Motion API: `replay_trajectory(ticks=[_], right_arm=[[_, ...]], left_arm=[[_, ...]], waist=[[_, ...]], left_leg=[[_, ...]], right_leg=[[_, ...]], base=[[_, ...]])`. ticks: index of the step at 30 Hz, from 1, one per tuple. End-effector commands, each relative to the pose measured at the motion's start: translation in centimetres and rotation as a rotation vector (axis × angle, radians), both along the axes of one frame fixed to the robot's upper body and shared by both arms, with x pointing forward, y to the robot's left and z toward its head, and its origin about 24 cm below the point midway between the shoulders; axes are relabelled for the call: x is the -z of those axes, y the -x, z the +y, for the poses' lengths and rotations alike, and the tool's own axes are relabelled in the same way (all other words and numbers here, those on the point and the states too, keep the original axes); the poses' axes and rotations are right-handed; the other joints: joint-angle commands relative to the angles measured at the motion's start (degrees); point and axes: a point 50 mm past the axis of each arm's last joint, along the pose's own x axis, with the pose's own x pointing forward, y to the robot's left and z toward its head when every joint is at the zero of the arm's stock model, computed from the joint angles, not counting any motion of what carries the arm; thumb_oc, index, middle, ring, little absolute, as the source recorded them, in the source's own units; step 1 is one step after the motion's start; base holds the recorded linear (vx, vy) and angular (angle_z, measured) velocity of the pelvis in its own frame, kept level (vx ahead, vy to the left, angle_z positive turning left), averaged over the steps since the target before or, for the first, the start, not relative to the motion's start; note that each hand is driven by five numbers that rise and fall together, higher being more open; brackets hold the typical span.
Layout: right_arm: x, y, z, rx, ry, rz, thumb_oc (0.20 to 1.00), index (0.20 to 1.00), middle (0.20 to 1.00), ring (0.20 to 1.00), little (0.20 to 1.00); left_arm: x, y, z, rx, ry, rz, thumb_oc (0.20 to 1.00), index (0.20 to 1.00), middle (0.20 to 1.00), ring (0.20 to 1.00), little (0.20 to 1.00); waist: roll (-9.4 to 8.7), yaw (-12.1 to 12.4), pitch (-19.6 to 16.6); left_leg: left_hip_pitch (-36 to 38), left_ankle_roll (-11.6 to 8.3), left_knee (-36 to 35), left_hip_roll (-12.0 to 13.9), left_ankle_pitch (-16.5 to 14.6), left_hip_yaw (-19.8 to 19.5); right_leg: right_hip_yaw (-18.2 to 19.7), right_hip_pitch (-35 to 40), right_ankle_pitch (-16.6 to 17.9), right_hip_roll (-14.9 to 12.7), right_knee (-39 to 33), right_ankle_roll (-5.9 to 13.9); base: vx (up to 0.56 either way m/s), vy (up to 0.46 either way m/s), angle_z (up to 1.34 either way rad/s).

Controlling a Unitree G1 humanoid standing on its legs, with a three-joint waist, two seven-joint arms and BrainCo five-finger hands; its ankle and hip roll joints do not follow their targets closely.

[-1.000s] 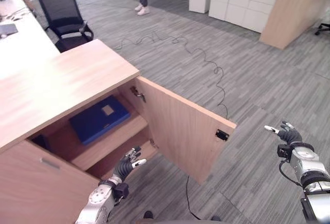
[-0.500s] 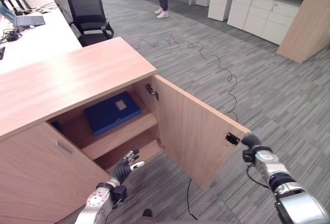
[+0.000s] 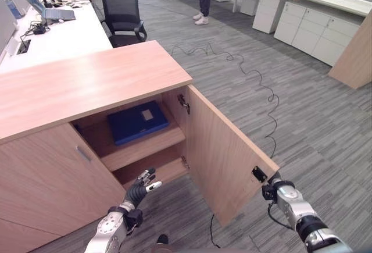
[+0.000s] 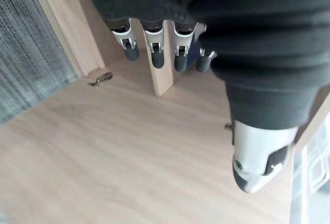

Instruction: Put the empty folder in the office cabinet

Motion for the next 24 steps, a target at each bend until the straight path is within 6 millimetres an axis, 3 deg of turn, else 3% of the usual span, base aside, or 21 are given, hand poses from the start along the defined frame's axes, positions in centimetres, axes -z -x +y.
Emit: replay_trajectory(ticks=[1,4,9,10,11,13,14,16,20,24], right_arm=[[-3.0,-2.9,4.3,-0.24,-0.022,-0.171,1.0,1.0,1.0,1.0,1.0],[-3.5,-1.6,5.7,-0.397,0.007,-0.195,1.0,1.0,1.0,1.0,1.0],[-4.3,-2.3,7.5,-0.484,0.018,-0.238,1.0,1.0,1.0,1.0,1.0],[-4.7,-2.7,7.9,-0.493,0.02,-0.256,1.0,1.0,1.0,1.0,1.0],[-4.8,-2.8,7.9,-0.493,0.021,-0.258,1.0,1.0,1.0,1.0,1.0],[-5.2,-3.2,8.6,-0.514,0.027,-0.274,1.0,1.0,1.0,1.0,1.0],[-5.1,-3.3,8.9,-0.527,0.031,-0.27,1.0,1.0,1.0,1.0,1.0],[-5.1,-3.2,9.1,-0.527,0.029,-0.268,1.0,1.0,1.0,1.0,1.0],[-5.0,-3.3,10.4,-0.515,-0.01,-0.266,1.0,1.0,1.0,1.0,1.0],[-5.7,-4.7,10.8,-0.46,-0.033,-0.295,1.0,1.0,1.0,1.0,1.0]], left_arm=[[-2.4,-2.6,0.9,0.01,-0.054,-0.135,1.0,1.0,1.0,1.0,1.0],[-2.1,-2.2,1.0,0.0,-0.053,-0.131,1.0,1.0,1.0,1.0,1.0],[-2.2,-2.4,1.0,-0.022,-0.053,-0.148,1.0,1.0,1.0,1.0,1.0],[-2.5,-2.7,0.9,-0.04,-0.04,-0.162,1.0,1.0,1.0,1.0,1.0],[-2.5,-2.7,0.9,-0.039,-0.039,-0.163,1.0,1.0,1.0,1.0,1.0],[-2.8,-3.0,0.8,-0.049,-0.029,-0.181,1.0,1.0,1.0,1.0,1.0],[-2.8,-3.0,1.0,-0.055,-0.032,-0.182,1.0,1.0,1.0,1.0,1.0],[-2.8,-2.8,1.1,-0.055,-0.037,-0.177,1.0,1.0,1.0,1.0,1.0],[-3.6,-3.0,1.9,-0.025,-0.098,-0.193,1.0,1.0,1.0,1.0,1.0],[-4.8,-3.9,2.5,-0.005,-0.133,-0.237,1.0,1.0,1.0,1.0,1.0]], waist=[[-2.12,2.2,1.94],[-1.22,3.18,2.41],[-0.3,5.18,3.89],[-0.36,5.28,5.22],[-0.4,5.18,5.08],[-1.04,4.04,5.5],[-1.09,3.23,4.75],[-1.0,3.22,4.27],[-4.13,5.49,2.68],[-6.33,7.04,3.45]], left_leg=[[-0.73,-1.31,0.95,-0.85,-1.31,0.5],[-3.02,-2.29,0.6,-0.92,0.45,-1.62],[-6.03,-3.19,1.15,-0.76,2.0,-2.62],[-7.39,-3.37,3.53,0.08,1.98,1.59],[-7.94,-3.15,3.79,-0.15,2.15,1.47],[-9.02,-1.12,7.33,2.67,1.59,12.3],[-8.6,-0.35,7.91,4.4,1.11,19.78],[-8.63,-0.19,8.12,4.57,1.52,21.15],[-7.48,2.67,5.58,-0.41,-2.0,18.33],[-7.78,6.26,6.19,-3.68,-3.59,18.23]], right_leg=[[0.33,0.9,-6.34,1.44,1.58,-0.95],[-2.67,0.75,-6.45,1.55,0.74,-0.93],[-5.3,0.54,-6.44,0.73,0.48,-0.6],[-6.69,0.83,-6.34,-0.38,0.57,-0.34],[-6.82,0.5,-5.96,-0.54,0.51,-0.22],[-8.8,0.52,-5.7,-2.02,0.85,-0.24],[-10.29,0.52,-5.89,-2.03,1.17,-0.52],[-10.88,0.89,-6.1,-1.84,1.34,-0.57],[-11.6,0.99,-8.24,-4.81,8.7,0.82],[-10.84,-3.23,-6.11,-8.79,18.51,3.8]], base=[[-0.09,-0.007,0.31],[-0.08,-0.007,0.58],[-0.08,0.049,0.37],[-0.06,0.093,0.52],[-0.1,0.163,0.55],[-0.08,0.157,0.67],[-0.02,0.179,0.99],[0.05,0.137,1.21],[0.18,0.21,0.81],[0.06,0.218,0.45]])
